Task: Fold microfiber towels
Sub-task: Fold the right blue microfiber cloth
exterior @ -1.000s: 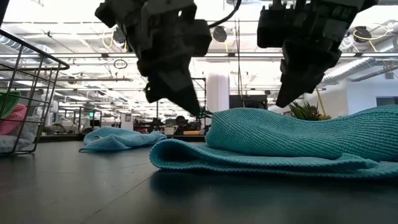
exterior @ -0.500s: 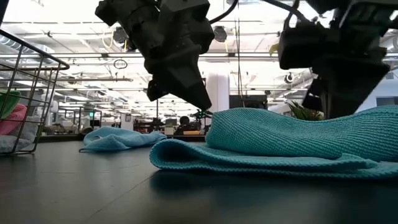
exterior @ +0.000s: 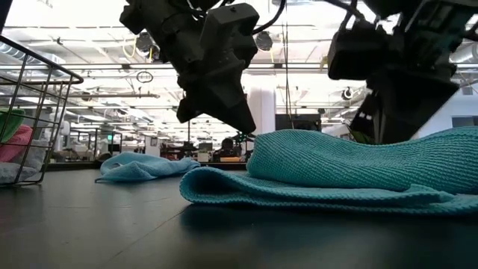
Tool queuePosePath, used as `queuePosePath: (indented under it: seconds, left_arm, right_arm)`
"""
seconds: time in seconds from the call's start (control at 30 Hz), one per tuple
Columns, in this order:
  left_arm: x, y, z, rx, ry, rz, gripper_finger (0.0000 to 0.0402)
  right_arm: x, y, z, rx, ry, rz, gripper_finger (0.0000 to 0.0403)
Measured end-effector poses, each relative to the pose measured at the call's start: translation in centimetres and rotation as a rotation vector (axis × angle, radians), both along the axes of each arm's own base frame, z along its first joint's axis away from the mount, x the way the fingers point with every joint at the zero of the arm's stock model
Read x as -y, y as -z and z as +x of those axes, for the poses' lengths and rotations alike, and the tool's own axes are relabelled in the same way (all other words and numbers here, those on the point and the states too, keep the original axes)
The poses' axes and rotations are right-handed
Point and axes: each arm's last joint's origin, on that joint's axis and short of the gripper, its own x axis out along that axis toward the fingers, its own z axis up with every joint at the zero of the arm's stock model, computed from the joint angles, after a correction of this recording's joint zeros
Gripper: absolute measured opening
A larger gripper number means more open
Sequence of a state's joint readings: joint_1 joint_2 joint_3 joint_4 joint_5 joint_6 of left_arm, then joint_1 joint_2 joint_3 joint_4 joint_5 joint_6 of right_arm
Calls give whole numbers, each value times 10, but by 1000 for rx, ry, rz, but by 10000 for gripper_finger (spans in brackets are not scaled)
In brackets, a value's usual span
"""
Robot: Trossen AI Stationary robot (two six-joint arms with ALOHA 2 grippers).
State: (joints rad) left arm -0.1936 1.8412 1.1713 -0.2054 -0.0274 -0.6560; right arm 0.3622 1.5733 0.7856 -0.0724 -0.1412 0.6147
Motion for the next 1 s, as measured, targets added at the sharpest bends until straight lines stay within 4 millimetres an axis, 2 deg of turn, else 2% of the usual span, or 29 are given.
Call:
queuePosePath:
  seconds: [0.2,0.33,0.57,0.7,0.83,1.0]
  left_arm:
    - [0,0,0,-2,-2,-2,5]
    - [0,0,0,-3,-12,-10,13]
    - [1,0,0,-9,5,-31,6]
    - [-2,0,0,-7,11,-20,13]
    - [-7,0,1,-7,-1,-19,3]
    - [-12,0,2,-6,-7,-14,13]
  right_arm:
    - [-6,16,12,42,-94,51,0]
    - [2,22,15,29,-117,29,0]
    - [34,27,15,-49,-78,-56,0]
    - [61,27,20,-27,-6,-147,0]
    - [85,27,23,-26,53,-183,0]
    - [99,25,21,-36,71,-174,0]
